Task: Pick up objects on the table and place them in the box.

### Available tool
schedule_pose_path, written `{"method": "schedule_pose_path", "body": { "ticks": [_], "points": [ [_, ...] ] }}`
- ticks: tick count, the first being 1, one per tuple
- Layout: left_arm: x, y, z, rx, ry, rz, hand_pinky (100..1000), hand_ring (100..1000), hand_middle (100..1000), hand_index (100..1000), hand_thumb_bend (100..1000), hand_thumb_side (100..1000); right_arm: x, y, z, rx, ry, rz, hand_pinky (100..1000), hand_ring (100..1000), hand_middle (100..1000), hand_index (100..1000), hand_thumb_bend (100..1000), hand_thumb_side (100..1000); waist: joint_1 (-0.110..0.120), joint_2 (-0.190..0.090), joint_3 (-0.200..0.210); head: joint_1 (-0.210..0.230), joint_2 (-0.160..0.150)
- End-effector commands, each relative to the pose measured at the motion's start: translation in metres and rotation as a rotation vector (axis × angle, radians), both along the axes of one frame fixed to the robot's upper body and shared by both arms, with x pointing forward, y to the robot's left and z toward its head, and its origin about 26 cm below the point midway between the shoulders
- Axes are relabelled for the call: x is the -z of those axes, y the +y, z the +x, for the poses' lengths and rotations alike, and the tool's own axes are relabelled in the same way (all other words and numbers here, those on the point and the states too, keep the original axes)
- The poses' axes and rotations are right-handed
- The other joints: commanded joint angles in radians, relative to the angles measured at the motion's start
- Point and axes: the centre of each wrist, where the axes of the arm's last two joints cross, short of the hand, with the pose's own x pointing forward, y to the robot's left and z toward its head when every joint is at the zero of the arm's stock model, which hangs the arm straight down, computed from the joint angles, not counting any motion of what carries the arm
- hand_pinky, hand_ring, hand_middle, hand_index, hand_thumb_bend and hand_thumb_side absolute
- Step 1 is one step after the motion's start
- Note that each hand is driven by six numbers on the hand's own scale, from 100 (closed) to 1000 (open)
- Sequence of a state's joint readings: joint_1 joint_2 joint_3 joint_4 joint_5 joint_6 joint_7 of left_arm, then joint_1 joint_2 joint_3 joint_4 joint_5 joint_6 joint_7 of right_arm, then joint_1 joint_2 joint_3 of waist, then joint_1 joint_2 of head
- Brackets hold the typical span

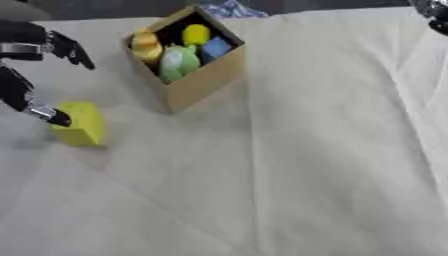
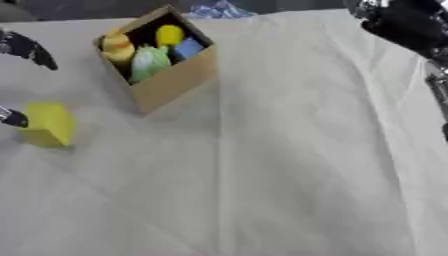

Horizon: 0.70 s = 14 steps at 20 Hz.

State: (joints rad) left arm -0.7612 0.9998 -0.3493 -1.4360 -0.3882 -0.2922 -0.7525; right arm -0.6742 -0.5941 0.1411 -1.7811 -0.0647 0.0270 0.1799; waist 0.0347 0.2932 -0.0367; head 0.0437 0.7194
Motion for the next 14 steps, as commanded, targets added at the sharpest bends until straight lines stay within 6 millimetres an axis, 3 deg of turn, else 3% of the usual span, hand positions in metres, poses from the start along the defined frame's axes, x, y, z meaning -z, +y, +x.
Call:
{"method": "schedule_pose_path", "body": {
  "ticks": [1, 6, 14],
  "points": [
    [-0.008, 0.014, 0.0, -0.057, -0.003, 0.031, 858, 849, 829, 898, 697, 537, -0.01, -0.003, -0.003, 0.008, -0.03, 0.003, 900, 825, 652, 852, 100, 572, -0.001, -0.015, 0.002, 0.009, -0.013],
    [0.01, 0.024, 0.012, -0.125, 0.03, 0.025, 852, 836, 775, 877, 727, 519, -0.01, -0.003, -0.003, 0.009, -0.03, 0.011, 899, 824, 651, 850, 100, 572, -0.005, -0.01, 0.002, 0.02, -0.019],
    [0.029, 0.023, 0.028, -0.153, 0.047, 0.042, 841, 825, 765, 868, 747, 524, -0.01, -0.002, -0.004, 0.009, -0.025, 0.021, 899, 824, 649, 851, 100, 574, -0.011, -0.005, 0.004, 0.029, -0.022]
  ]
}}
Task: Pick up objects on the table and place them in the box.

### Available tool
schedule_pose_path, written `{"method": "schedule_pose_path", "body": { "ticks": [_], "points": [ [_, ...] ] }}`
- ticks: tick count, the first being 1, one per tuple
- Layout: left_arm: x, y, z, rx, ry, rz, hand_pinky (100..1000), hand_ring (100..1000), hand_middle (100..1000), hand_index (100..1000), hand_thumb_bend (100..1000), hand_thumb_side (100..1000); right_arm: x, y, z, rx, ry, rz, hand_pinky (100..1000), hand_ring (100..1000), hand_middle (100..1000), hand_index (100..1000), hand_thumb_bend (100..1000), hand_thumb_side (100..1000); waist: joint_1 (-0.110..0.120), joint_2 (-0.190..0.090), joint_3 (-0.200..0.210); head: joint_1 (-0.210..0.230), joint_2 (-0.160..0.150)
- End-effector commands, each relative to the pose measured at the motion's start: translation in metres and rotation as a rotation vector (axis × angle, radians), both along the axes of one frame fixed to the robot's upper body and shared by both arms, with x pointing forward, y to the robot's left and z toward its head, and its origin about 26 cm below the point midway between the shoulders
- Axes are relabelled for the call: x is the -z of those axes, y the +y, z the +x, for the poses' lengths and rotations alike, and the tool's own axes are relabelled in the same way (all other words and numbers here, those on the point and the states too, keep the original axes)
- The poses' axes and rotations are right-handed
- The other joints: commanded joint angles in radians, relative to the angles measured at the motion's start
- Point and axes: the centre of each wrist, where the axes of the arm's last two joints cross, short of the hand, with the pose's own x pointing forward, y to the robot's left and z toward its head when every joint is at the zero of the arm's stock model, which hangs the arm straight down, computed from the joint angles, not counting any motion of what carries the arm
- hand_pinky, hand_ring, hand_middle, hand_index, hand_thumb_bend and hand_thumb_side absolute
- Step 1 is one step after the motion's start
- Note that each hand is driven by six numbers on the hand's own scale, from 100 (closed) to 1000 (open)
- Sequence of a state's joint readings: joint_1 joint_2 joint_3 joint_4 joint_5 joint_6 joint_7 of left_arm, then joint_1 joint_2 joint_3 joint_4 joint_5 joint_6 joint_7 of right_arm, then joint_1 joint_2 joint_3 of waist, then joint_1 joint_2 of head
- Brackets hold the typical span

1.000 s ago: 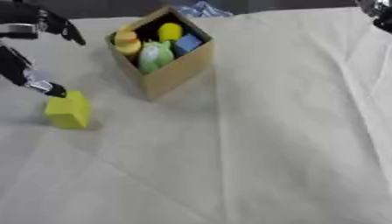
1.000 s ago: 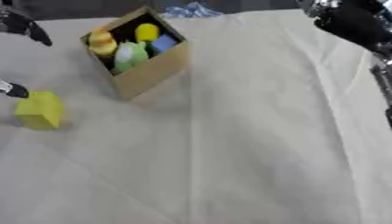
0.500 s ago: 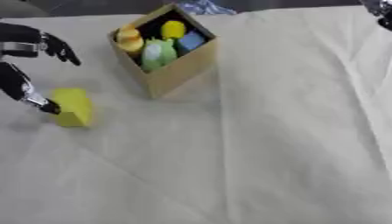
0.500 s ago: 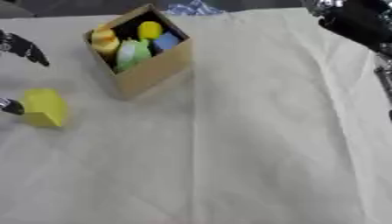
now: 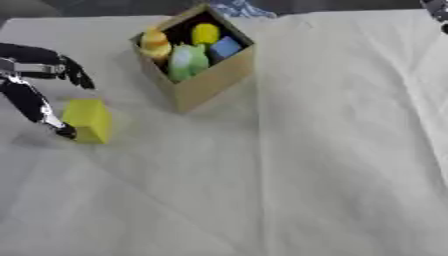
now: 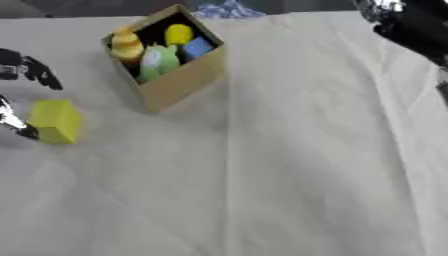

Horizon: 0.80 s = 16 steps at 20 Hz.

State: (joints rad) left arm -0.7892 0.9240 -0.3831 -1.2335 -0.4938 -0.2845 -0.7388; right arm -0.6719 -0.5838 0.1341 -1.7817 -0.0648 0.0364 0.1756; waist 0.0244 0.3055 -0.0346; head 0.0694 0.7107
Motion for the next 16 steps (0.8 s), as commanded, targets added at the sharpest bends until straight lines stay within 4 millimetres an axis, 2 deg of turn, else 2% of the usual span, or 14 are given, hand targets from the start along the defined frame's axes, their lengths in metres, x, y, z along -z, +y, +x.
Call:
{"method": "schedule_pose_path", "body": {
  "ticks": [1, 5, 7, 9, 11, 13, 16],
  "points": [
    [-0.008, 0.003, 0.002, -0.011, -0.032, 0.015, 839, 822, 761, 866, 747, 524, -0.01, -0.003, -0.004, 0.004, -0.031, 0.006, 899, 824, 649, 851, 100, 574, -0.001, -0.016, 0.001, 0.004, -0.014],
    [-0.005, 0.002, 0.005, -0.011, -0.034, 0.017, 819, 789, 706, 835, 710, 515, -0.01, -0.003, -0.004, 0.009, -0.03, 0.012, 899, 825, 649, 852, 100, 574, -0.001, -0.015, 0.001, 0.004, -0.015],
    [-0.004, 0.002, 0.006, -0.017, -0.041, 0.019, 786, 740, 643, 783, 638, 492, -0.01, -0.003, -0.004, 0.01, -0.03, 0.015, 899, 825, 649, 852, 100, 574, -0.001, -0.015, 0.001, 0.004, -0.015],
    [-0.003, 0.001, 0.006, -0.017, -0.04, 0.021, 749, 693, 600, 740, 526, 439, -0.011, -0.004, -0.005, 0.011, -0.034, 0.018, 899, 826, 650, 852, 100, 573, 0.0, -0.015, 0.001, 0.003, -0.016],
    [-0.003, 0.001, 0.006, -0.015, -0.041, 0.021, 724, 656, 566, 703, 389, 343, -0.011, -0.004, -0.005, 0.013, -0.036, 0.022, 899, 826, 650, 852, 100, 572, 0.0, -0.016, 0.0, 0.003, -0.015],
    [-0.004, -0.001, 0.006, -0.008, -0.047, 0.015, 718, 638, 542, 679, 296, 281, -0.011, -0.004, -0.005, 0.016, -0.037, 0.025, 899, 827, 650, 852, 100, 572, 0.001, -0.018, -0.001, 0.002, -0.016],
    [-0.015, -0.009, 0.002, 0.025, -0.082, -0.012, 718, 630, 532, 670, 242, 227, -0.01, -0.005, -0.005, 0.02, -0.039, 0.028, 899, 827, 651, 852, 100, 571, 0.001, -0.021, -0.001, -0.001, -0.015]
  ]
}}
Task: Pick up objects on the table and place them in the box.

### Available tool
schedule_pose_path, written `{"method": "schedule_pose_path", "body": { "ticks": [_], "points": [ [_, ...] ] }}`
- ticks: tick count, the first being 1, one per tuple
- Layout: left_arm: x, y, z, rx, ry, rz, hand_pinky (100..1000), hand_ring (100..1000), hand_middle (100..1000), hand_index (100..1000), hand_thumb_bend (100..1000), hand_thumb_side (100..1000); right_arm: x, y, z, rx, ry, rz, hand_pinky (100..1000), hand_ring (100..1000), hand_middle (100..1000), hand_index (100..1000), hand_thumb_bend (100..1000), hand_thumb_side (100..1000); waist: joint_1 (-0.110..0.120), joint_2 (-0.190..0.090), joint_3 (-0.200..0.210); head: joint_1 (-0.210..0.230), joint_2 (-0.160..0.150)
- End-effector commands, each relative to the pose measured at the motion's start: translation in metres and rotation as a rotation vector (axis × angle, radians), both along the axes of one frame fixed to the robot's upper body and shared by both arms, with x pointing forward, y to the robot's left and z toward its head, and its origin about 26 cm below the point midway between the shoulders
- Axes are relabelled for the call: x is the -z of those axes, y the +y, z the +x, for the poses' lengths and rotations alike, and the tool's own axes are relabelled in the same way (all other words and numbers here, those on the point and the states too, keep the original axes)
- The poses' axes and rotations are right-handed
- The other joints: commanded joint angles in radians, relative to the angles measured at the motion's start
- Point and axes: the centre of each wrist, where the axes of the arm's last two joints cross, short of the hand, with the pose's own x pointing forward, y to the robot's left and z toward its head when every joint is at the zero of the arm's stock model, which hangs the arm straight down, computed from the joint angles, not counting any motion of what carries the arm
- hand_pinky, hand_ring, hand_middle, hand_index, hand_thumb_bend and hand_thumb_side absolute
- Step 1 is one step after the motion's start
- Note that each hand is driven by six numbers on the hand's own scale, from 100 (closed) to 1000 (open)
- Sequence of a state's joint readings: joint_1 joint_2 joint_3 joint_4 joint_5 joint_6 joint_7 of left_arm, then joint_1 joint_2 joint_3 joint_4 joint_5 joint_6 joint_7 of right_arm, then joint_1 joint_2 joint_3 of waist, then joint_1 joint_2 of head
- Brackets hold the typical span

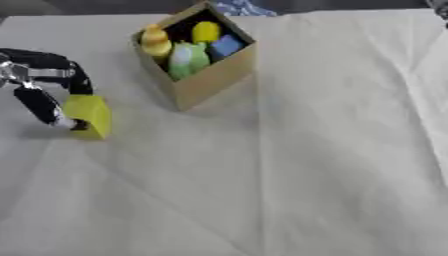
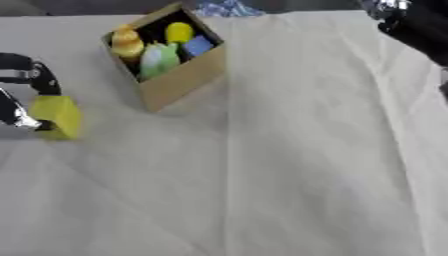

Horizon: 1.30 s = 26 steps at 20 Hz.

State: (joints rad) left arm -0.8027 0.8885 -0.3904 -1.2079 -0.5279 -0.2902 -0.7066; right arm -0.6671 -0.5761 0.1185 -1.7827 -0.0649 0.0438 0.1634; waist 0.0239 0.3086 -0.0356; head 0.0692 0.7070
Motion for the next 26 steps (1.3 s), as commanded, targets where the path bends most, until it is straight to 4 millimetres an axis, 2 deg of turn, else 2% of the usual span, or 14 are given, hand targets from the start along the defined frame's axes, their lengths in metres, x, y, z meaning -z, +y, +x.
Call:
{"method": "schedule_pose_path", "body": {
  "ticks": [1, 6, 9, 12, 17, 21, 26],
  "points": [
    [-0.028, -0.005, -0.005, 0.028, -0.079, -0.017, 716, 627, 527, 664, 233, 211, -0.01, -0.002, -0.005, 0.004, -0.039, 0.004, 899, 827, 651, 852, 100, 570, 0.002, -0.025, 0.0, -0.001, -0.011],
    [-0.045, -0.017, -0.009, 0.064, -0.133, -0.025, 707, 605, 501, 636, 234, 161, -0.009, -0.002, -0.005, 0.006, -0.038, 0.005, 900, 828, 652, 852, 100, 571, 0.005, -0.028, -0.001, -0.001, -0.012],
    [-0.067, -0.03, -0.012, 0.109, -0.213, -0.059, 710, 604, 501, 636, 220, 129, -0.01, -0.003, -0.005, 0.01, -0.043, 0.004, 900, 828, 652, 852, 100, 568, 0.006, -0.032, 0.0, -0.01, -0.012],
    [-0.095, -0.056, -0.009, 0.17, -0.309, -0.108, 714, 603, 505, 637, 202, 108, -0.01, -0.003, -0.006, 0.014, -0.05, 0.005, 900, 828, 653, 852, 100, 566, 0.005, -0.038, 0.003, -0.019, -0.009],
    [-0.124, -0.107, 0.025, 0.197, -0.394, -0.183, 723, 621, 520, 659, 210, 100, -0.01, 0.001, -0.005, -0.003, -0.051, 0.002, 900, 829, 654, 852, 100, 565, 0.001, -0.045, 0.003, -0.016, -0.007],
    [-0.122, -0.129, 0.052, 0.146, -0.467, -0.206, 732, 633, 539, 676, 235, 100, -0.012, 0.004, -0.005, -0.016, -0.055, -0.003, 900, 829, 654, 852, 100, 566, 0.002, -0.039, -0.009, -0.006, -0.001],
    [-0.098, -0.136, 0.075, 0.089, -0.499, -0.193, 736, 641, 549, 683, 259, 104, -0.015, 0.007, -0.005, -0.028, -0.062, -0.004, 900, 828, 653, 852, 100, 567, 0.006, -0.026, -0.021, 0.009, 0.001]
  ]
}}
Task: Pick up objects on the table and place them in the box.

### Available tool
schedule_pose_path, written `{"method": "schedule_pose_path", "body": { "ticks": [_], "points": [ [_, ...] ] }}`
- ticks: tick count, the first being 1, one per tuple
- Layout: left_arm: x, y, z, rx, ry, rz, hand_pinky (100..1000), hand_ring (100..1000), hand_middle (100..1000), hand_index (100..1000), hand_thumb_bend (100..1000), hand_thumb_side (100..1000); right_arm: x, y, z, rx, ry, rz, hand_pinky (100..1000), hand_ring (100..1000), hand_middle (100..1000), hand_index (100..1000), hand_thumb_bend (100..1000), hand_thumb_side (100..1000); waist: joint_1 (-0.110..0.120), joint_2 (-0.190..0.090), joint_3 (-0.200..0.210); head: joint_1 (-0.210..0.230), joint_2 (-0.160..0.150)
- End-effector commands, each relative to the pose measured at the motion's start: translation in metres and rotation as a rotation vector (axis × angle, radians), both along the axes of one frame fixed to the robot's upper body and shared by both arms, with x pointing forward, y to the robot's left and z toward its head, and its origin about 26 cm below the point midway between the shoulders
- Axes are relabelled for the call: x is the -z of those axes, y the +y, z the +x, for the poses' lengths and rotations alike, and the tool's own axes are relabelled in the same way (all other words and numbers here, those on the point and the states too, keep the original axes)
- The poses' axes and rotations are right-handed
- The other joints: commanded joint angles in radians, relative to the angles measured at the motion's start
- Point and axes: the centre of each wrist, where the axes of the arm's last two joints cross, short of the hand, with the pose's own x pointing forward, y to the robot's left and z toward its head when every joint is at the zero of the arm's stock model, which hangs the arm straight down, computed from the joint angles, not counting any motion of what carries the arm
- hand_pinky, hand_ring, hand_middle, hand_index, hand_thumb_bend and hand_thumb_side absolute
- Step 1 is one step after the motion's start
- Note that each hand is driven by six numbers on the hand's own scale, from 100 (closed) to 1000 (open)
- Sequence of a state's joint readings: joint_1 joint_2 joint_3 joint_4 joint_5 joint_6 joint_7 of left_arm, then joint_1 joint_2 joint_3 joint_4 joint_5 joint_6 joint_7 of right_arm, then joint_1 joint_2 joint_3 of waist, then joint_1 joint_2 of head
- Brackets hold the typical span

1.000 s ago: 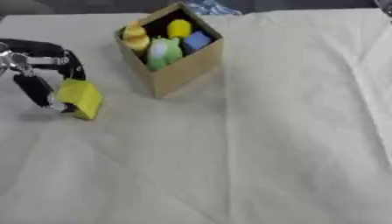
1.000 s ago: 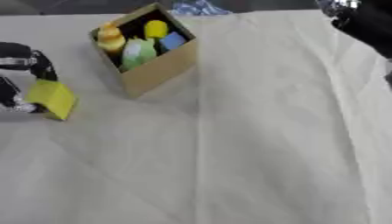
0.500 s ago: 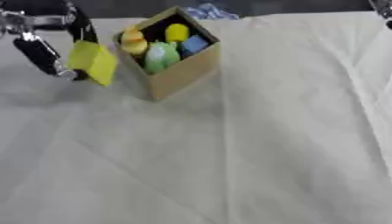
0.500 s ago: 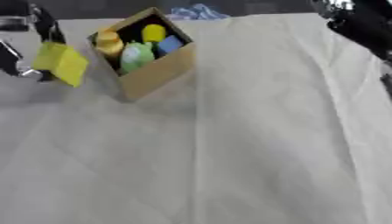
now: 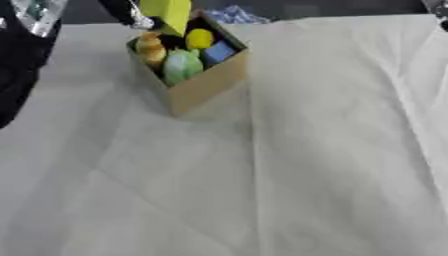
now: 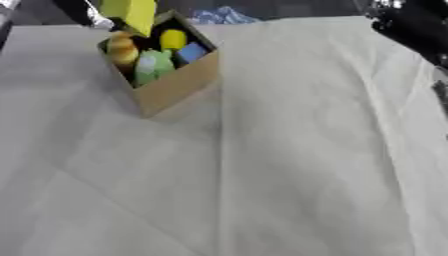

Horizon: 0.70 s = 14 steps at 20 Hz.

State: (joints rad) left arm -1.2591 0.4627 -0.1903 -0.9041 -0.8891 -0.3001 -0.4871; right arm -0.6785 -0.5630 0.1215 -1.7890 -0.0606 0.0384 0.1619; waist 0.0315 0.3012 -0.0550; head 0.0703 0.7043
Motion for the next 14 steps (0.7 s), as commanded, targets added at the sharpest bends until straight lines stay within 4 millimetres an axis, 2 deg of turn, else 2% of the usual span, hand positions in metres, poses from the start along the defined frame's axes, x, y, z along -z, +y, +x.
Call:
{"method": "schedule_pose_path", "body": {
  "ticks": [1, 4, 5, 7, 8, 10, 12, 14],
  "points": [
    [0.0, 0.001, 0.008, -0.035, -0.042, -0.005, 737, 642, 552, 686, 265, 109, -0.013, 0.002, -0.005, -0.013, -0.044, -0.01, 900, 829, 653, 852, 100, 567, -0.001, -0.016, -0.002, 0.011, 0.003],
    [0.014, 0.0, 0.014, -0.051, -0.032, 0.006, 741, 651, 563, 698, 295, 131, -0.014, 0.003, -0.005, -0.019, -0.045, -0.009, 900, 829, 654, 852, 100, 567, -0.002, -0.012, -0.006, 0.015, 0.0],
    [0.017, -0.001, 0.015, -0.056, -0.03, 0.011, 751, 667, 585, 720, 322, 165, -0.014, 0.003, -0.005, -0.021, -0.046, -0.008, 900, 829, 654, 852, 100, 567, -0.002, -0.011, -0.006, 0.016, 0.0],
    [0.022, -0.001, 0.017, -0.061, -0.027, 0.021, 807, 771, 742, 839, 431, 318, -0.014, 0.004, -0.005, -0.023, -0.045, -0.007, 900, 829, 654, 852, 100, 567, -0.004, -0.011, -0.006, 0.017, 0.0],
    [0.023, -0.001, 0.017, -0.062, -0.028, 0.027, 836, 820, 796, 893, 535, 450, -0.014, 0.003, -0.005, -0.022, -0.045, -0.007, 900, 829, 654, 852, 100, 567, -0.004, -0.011, -0.006, 0.018, 0.001],
    [0.021, -0.001, 0.016, -0.064, -0.046, 0.025, 868, 861, 854, 954, 624, 579, -0.014, 0.003, -0.005, -0.022, -0.043, -0.006, 901, 829, 654, 852, 100, 566, -0.005, -0.012, -0.003, 0.017, 0.003],
    [0.015, -0.001, 0.012, -0.052, -0.083, -0.013, 860, 860, 853, 956, 642, 662, -0.013, 0.003, -0.005, -0.023, -0.041, -0.004, 900, 829, 654, 852, 100, 566, -0.006, -0.014, -0.001, 0.015, 0.004],
    [0.006, 0.0, 0.006, -0.032, -0.125, -0.081, 859, 854, 848, 953, 628, 665, -0.012, 0.003, -0.005, -0.021, -0.038, -0.002, 901, 829, 655, 852, 100, 566, -0.008, -0.017, 0.003, 0.011, 0.007]
  ]
}}
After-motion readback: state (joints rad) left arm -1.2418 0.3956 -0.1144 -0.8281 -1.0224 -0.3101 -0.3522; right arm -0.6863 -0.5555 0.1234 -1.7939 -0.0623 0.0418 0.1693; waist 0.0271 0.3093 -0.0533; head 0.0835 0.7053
